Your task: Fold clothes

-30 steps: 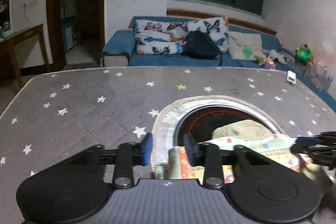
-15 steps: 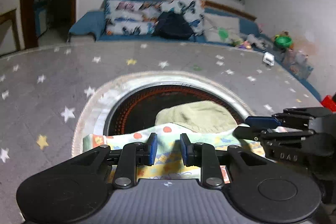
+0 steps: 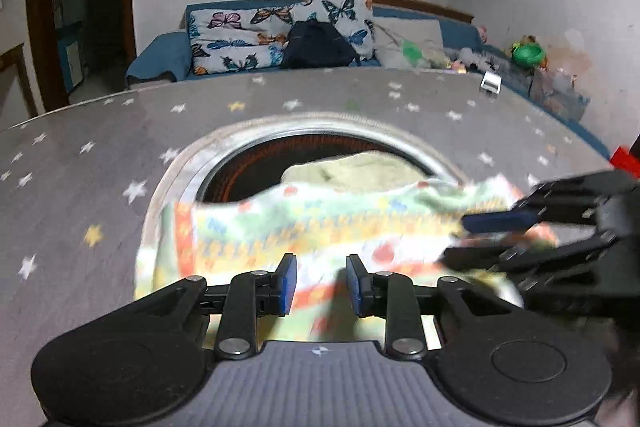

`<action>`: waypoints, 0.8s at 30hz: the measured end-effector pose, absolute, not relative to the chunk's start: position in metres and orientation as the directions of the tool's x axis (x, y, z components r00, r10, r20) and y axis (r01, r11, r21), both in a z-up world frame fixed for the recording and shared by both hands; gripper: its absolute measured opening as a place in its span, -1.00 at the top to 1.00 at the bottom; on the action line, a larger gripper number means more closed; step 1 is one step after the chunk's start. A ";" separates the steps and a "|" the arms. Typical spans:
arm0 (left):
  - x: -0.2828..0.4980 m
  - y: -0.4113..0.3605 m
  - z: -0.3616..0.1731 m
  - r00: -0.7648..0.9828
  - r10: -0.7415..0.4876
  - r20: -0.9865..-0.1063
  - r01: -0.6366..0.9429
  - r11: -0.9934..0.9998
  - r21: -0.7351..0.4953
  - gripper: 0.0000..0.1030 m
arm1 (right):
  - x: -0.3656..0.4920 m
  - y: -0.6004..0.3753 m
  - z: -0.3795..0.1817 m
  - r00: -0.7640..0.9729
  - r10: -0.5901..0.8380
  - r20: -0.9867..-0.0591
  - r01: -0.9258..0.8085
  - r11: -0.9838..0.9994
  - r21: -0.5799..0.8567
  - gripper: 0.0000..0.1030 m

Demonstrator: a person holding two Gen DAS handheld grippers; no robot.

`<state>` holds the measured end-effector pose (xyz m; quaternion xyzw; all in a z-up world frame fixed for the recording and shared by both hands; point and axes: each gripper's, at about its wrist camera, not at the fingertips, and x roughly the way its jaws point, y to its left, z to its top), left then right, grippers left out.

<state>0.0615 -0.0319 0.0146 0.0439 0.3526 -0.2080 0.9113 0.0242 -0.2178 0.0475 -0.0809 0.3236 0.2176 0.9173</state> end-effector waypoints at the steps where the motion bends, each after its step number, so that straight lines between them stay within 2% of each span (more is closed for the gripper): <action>1: 0.059 -0.027 0.013 0.666 -0.345 -0.662 0.405 0.912 -0.068 0.42 | 0.017 -0.221 0.050 0.713 0.342 -0.613 -0.446 0.895 -0.020 0.36; 11: 0.045 0.020 0.015 0.698 -0.294 -0.653 0.311 0.946 -0.093 0.38 | 0.018 -0.269 0.045 0.727 0.251 -0.639 -0.301 0.953 0.031 0.35; 18: 0.044 0.073 0.016 0.760 -0.179 -0.625 0.126 0.984 -0.130 0.32 | 0.017 -0.307 0.047 0.771 0.182 -0.610 -0.165 0.983 0.085 0.33; 19: 0.046 0.080 0.014 0.767 -0.153 -0.623 0.086 0.987 -0.137 0.20 | 0.017 -0.311 0.047 0.774 0.162 -0.612 -0.141 0.987 0.083 0.25; 20: 0.048 0.087 0.012 0.770 -0.122 -0.626 0.044 0.989 -0.139 0.13 | 0.018 -0.316 0.046 0.777 0.142 -0.613 -0.118 0.990 0.080 0.07; 24: 0.052 0.104 0.005 0.770 -0.050 -0.636 -0.036 0.992 -0.122 -0.03 | 0.019 -0.333 0.042 0.785 0.060 -0.617 -0.023 0.997 0.068 -0.05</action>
